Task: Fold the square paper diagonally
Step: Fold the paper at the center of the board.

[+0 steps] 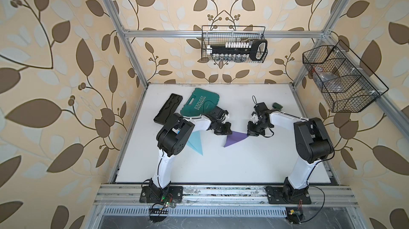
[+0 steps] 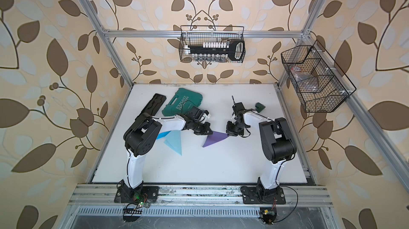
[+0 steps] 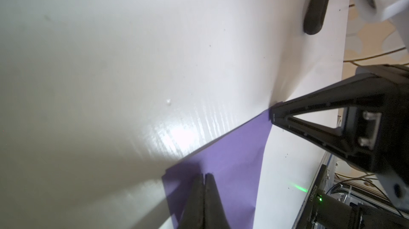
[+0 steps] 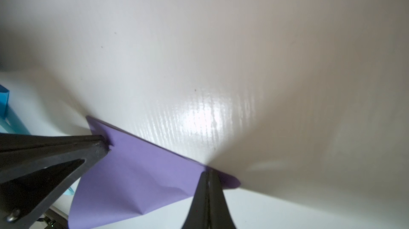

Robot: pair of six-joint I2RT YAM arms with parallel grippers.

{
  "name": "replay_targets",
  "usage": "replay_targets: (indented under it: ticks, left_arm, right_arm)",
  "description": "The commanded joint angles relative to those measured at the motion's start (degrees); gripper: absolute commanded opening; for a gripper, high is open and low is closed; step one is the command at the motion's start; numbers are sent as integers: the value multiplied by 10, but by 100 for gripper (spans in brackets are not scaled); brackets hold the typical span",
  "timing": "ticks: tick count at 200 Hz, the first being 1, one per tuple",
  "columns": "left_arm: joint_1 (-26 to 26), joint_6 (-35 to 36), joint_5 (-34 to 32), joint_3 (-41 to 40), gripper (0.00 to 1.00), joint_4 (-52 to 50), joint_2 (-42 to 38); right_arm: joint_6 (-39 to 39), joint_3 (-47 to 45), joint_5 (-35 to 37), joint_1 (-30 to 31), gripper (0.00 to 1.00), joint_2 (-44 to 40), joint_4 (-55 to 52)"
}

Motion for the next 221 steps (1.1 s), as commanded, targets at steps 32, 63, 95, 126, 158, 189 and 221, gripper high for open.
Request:
replay_targets:
  ticks: [32,63,95,126,158,189,221]
  left_arm:
    - [6,18,-73,-15,0,-81,36]
    - [6,18,-69,-14,0,-79,35]
    - [6,18,-67,-16,0,-77,34]
    - [6,18,-65,-16,0,-75,35]
    - [5,18,-64,-15,0,-74,37]
    - [5,18,-65,-15,0,-75,37]
    - [6,18,-66,-14,0,-76,37]
  right_arm:
    - [-16,-7,46,-35,0,8,-26]
    - [-9,-13,36,-34,0,-15,-13]
    - [6,0,26,9,0,-72,-15]
    - [28,13,3,57,0,-75,-11]
    - [54,13,-25,91,0,-41,18]
    - [66,7,-35,108,0,-20,34]
    - [61,-4,-29,115,0,-14,32]
